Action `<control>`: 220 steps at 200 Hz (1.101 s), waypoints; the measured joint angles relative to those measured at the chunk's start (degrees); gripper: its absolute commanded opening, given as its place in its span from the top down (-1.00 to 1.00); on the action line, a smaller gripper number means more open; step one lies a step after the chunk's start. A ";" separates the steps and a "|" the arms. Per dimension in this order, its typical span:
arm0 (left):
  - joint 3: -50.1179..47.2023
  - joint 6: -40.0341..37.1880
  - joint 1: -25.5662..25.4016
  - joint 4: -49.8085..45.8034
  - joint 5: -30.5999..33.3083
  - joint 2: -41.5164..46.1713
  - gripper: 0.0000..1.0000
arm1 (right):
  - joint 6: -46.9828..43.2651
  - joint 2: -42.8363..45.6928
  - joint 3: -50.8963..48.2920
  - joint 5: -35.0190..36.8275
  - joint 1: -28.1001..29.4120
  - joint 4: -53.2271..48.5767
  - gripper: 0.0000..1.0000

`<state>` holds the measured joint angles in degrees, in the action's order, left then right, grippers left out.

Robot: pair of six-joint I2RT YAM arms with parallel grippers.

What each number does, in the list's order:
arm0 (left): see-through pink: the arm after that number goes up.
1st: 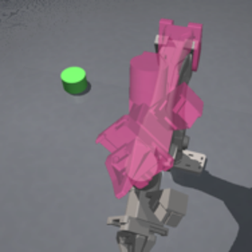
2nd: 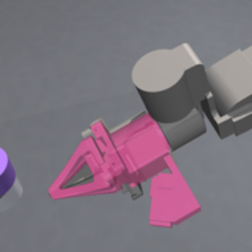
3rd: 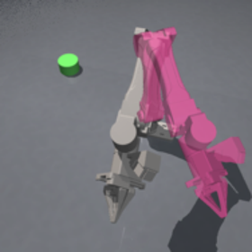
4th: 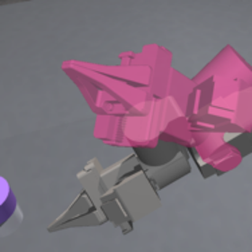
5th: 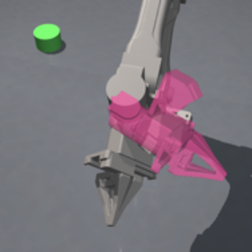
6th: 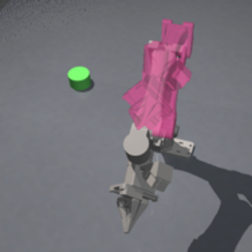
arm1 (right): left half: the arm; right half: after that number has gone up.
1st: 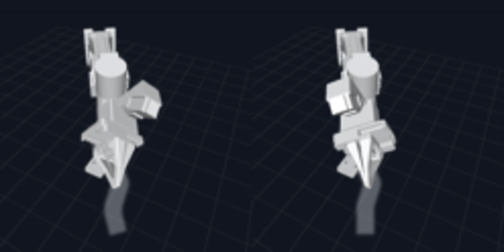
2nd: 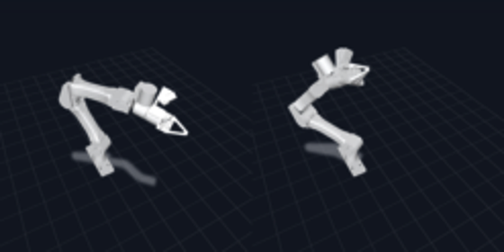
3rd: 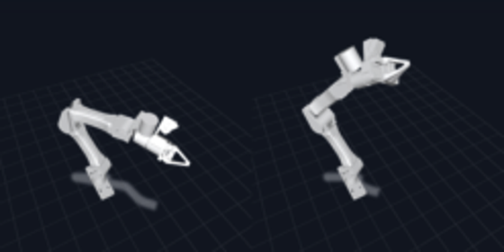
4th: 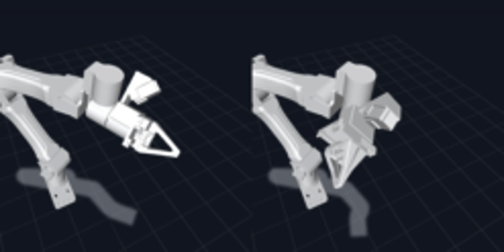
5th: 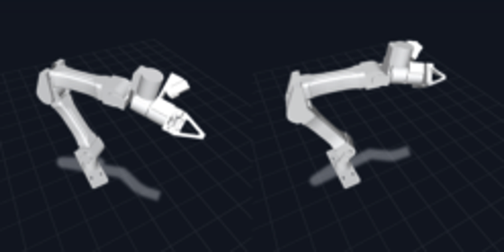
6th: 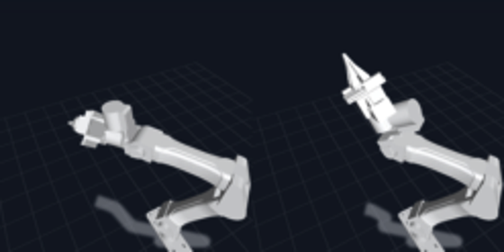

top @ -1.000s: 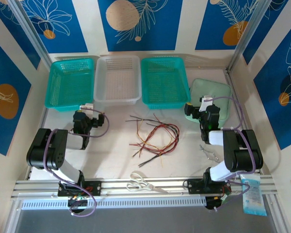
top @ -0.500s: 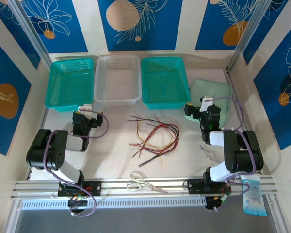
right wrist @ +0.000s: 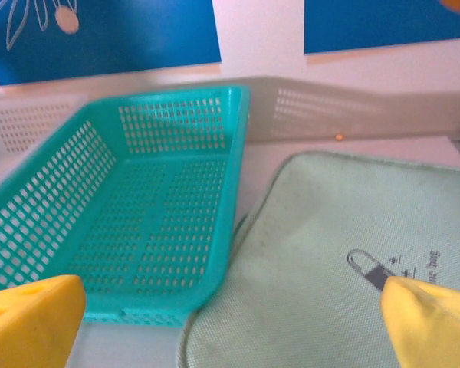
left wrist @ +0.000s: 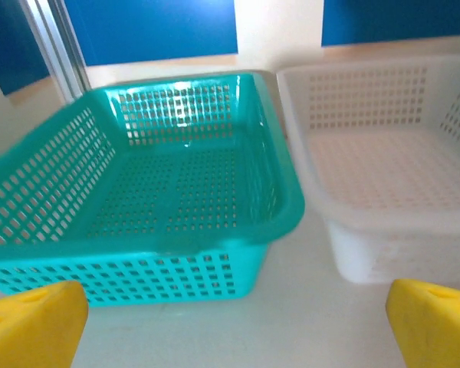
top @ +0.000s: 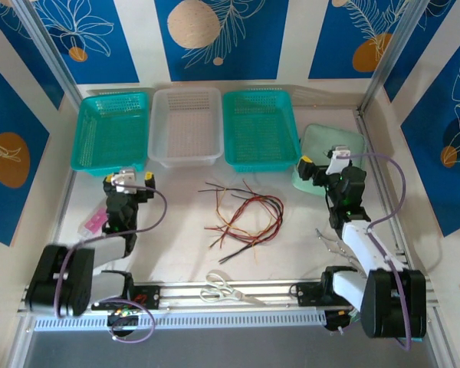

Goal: Untangle the cables

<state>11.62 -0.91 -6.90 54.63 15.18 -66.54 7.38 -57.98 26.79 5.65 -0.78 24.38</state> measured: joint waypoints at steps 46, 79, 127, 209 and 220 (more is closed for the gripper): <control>13.46 6.05 -0.33 -31.43 -0.72 15.74 -0.99 | 5.68 9.20 7.76 8.26 9.38 -20.76 -1.00; 19.98 11.82 -4.20 -52.24 -4.83 17.25 -0.99 | 6.21 10.27 11.10 10.40 21.27 -33.66 -1.00; 23.54 22.71 -11.32 -73.31 -7.54 17.22 -0.94 | 8.24 1.88 18.32 9.01 38.88 -47.93 -0.70; 20.68 35.89 -15.50 -80.67 -13.16 18.80 -0.76 | 10.78 -26.18 28.76 0.22 48.02 -48.83 -0.05; 19.69 36.65 -15.54 -80.39 -14.38 19.58 -0.74 | 9.16 -29.14 28.83 -1.38 48.02 -46.84 0.07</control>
<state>31.31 35.75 -22.44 -25.76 0.80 -46.96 16.53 -87.11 55.61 4.27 47.24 -22.46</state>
